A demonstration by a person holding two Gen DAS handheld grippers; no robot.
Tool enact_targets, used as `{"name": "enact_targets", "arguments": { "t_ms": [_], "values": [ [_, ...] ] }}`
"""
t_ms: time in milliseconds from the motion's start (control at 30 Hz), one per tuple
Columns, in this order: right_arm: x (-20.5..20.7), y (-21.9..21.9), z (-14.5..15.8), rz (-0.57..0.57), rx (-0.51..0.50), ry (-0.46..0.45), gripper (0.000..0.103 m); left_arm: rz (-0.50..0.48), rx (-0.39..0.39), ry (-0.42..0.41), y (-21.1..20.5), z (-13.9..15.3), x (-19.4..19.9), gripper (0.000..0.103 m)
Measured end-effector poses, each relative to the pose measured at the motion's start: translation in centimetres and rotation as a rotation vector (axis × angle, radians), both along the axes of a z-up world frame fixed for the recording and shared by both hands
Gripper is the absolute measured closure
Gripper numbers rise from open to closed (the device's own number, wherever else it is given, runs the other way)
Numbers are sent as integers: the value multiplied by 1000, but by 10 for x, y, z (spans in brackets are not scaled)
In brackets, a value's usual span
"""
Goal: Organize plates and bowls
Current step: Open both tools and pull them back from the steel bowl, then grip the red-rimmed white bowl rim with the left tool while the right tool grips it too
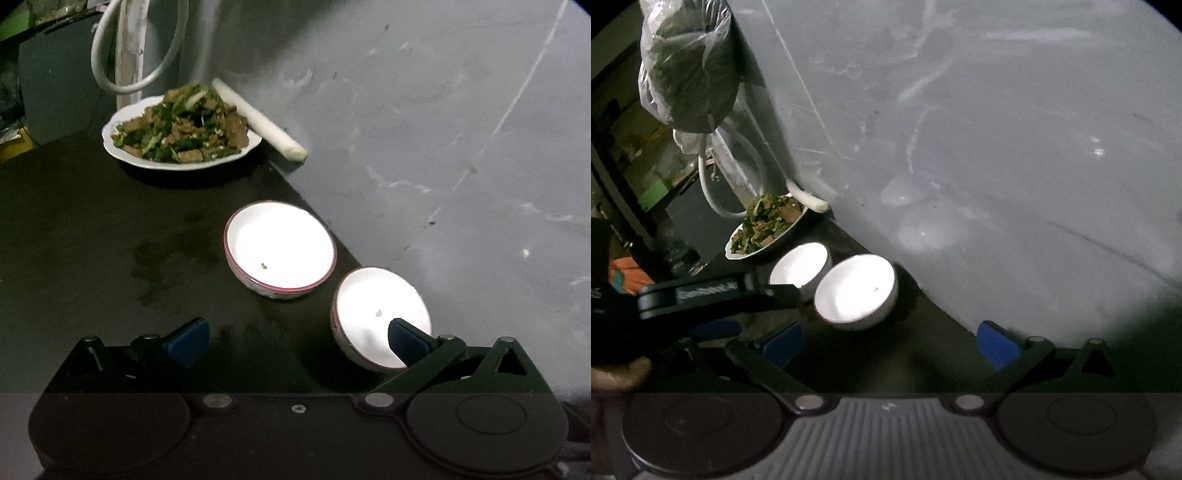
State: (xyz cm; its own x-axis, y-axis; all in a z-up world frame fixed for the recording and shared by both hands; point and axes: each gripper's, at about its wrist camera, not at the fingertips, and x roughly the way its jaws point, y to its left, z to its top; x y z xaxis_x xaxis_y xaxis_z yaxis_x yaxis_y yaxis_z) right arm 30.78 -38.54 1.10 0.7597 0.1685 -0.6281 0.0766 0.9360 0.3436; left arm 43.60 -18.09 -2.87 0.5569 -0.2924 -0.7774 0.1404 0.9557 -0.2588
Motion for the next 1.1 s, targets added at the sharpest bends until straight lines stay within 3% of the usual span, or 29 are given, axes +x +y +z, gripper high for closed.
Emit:
{"name": "enact_targets", "arguments": {
  "t_ms": [233, 367, 533, 700, 767, 933, 1100],
  "values": [
    [29, 15, -13, 56, -39, 62, 6, -19, 40, 49, 1, -14, 15, 1],
    [39, 15, -18, 32, 1, 89, 13, -11, 48, 97, 5, -18, 23, 1],
    [53, 3, -24, -26, 123, 103, 21, 14, 30, 107, 4, -18, 29, 1],
    [68, 7, -30, -51, 99, 122, 33, -10, 50, 112, -7, -22, 33, 16],
    [71, 8, -33, -52, 96, 135, 44, -14, 46, 110, -9, -22, 33, 22],
    [75, 6, -38, -50, 125, 154, 51, -25, 31, 97, -10, -21, 33, 33],
    [75, 6, -43, -14, 123, 146, 62, -36, -7, 96, -11, -22, 31, 54]
  ]
}}
